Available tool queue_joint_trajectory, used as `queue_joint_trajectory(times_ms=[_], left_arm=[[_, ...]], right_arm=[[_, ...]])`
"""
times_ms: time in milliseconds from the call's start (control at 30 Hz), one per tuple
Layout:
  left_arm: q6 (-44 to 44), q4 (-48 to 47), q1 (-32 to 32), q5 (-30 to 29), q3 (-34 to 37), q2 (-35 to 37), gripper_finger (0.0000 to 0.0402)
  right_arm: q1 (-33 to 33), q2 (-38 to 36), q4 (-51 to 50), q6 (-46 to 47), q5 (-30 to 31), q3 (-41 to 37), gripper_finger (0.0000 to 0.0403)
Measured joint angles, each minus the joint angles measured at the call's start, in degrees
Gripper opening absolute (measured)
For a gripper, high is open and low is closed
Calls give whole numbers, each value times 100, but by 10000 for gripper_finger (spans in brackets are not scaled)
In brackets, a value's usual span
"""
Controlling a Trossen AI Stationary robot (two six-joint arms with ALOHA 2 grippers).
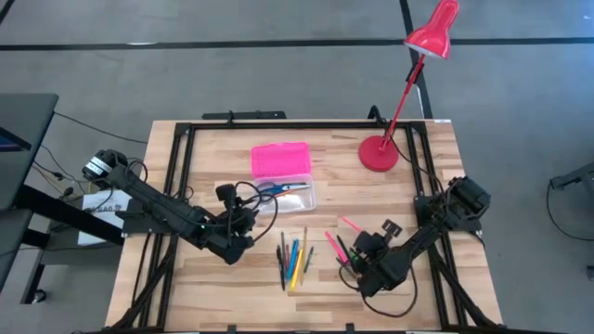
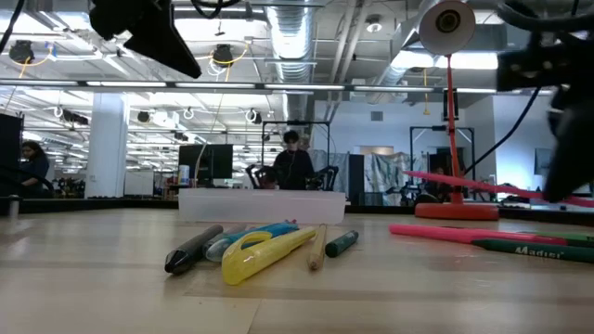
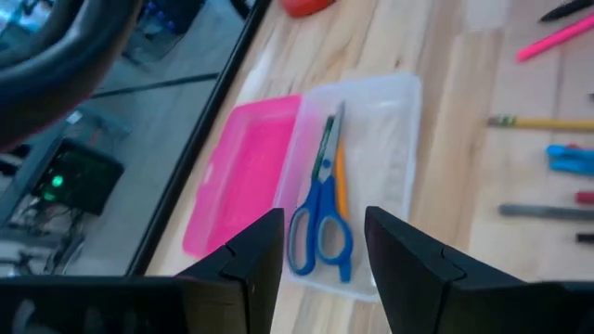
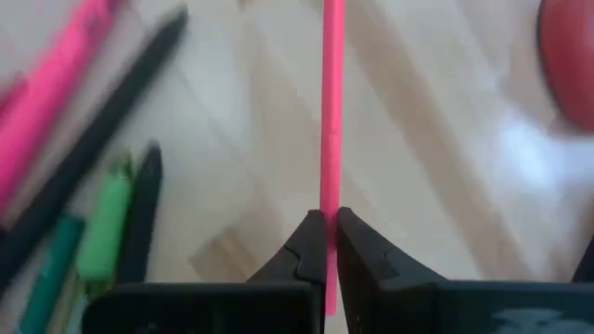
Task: Pick & place school supplies into a supply box
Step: Put the pink pencil into the pink supply box
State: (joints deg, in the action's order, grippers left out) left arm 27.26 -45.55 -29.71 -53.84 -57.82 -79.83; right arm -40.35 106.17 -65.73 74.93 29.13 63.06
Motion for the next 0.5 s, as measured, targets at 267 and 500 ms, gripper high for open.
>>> queue_joint_trajectory(times_ms=[267,500], left_arm=[[1188,-906,-251,0,0,0,148],[2106,-1417,-801,-148,0,0,148]], right_arm=[[798,-2,51,-1451,760,225,0],[1771,-9,635,-3416,1004,560,0]])
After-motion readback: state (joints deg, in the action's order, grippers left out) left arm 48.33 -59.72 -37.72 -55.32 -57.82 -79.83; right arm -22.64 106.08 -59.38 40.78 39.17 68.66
